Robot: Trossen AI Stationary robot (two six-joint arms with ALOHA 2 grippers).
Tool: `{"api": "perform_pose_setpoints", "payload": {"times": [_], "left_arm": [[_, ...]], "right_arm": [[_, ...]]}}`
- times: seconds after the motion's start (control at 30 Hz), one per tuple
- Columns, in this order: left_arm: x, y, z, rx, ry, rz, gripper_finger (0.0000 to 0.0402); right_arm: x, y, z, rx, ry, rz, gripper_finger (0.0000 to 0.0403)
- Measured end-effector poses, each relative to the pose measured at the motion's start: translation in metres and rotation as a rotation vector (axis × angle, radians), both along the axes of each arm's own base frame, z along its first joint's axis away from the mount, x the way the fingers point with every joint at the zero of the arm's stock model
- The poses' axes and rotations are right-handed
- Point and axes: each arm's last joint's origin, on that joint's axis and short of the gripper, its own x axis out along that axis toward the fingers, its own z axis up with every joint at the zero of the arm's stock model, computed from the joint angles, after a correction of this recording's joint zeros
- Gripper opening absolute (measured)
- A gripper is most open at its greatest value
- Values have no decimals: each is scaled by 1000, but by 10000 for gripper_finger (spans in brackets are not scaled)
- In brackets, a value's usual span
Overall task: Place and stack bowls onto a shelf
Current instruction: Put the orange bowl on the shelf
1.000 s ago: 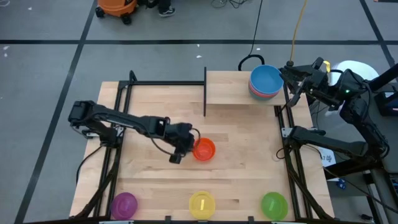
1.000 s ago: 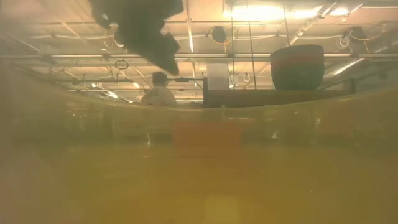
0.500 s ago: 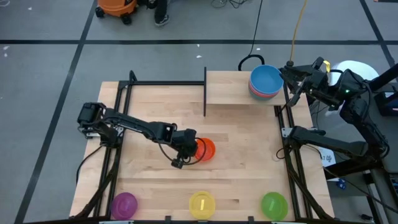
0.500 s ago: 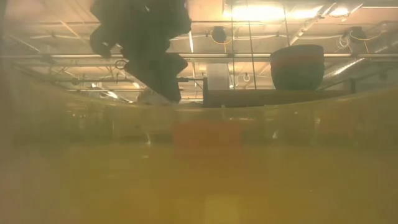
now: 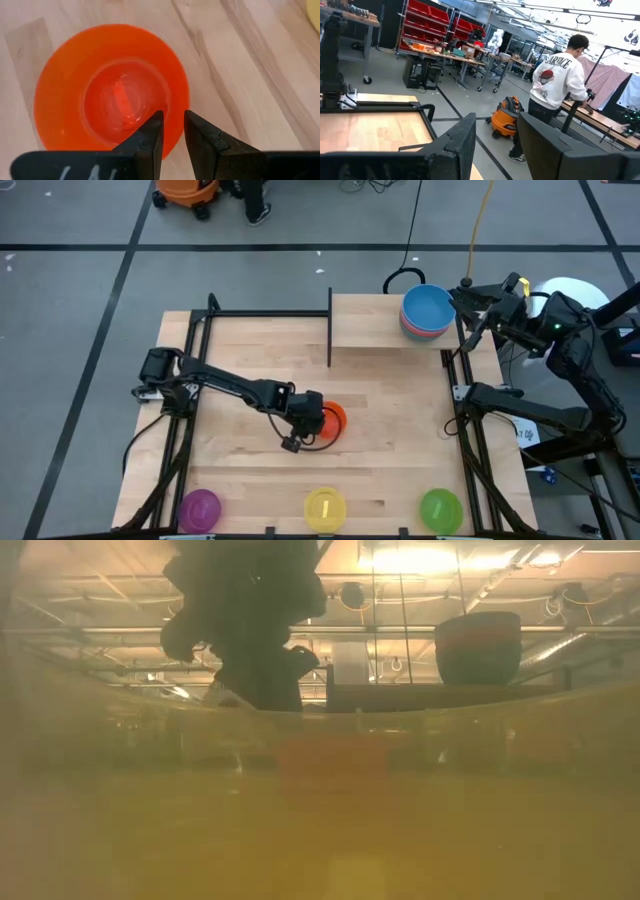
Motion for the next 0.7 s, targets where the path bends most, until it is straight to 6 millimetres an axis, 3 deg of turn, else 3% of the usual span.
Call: {"api": "perform_pose_setpoints", "payload": {"times": [0.23, 0.43, 0.57, 0.7], "left_arm": [[13, -2, -12, -2, 23, -50, 81], [14, -3, -26, -23, 85, -61, 81], [13, 4, -19, 2, 64, -18, 81], [15, 16, 2, 16, 26, 44, 81]], "right_arm": [[0, 0, 0, -4, 1, -1, 141], [0, 0, 0, -9, 5, -1, 141], [0, 0, 0, -19, 12, -2, 141], [0, 0, 0, -19, 12, -2, 141]]}}
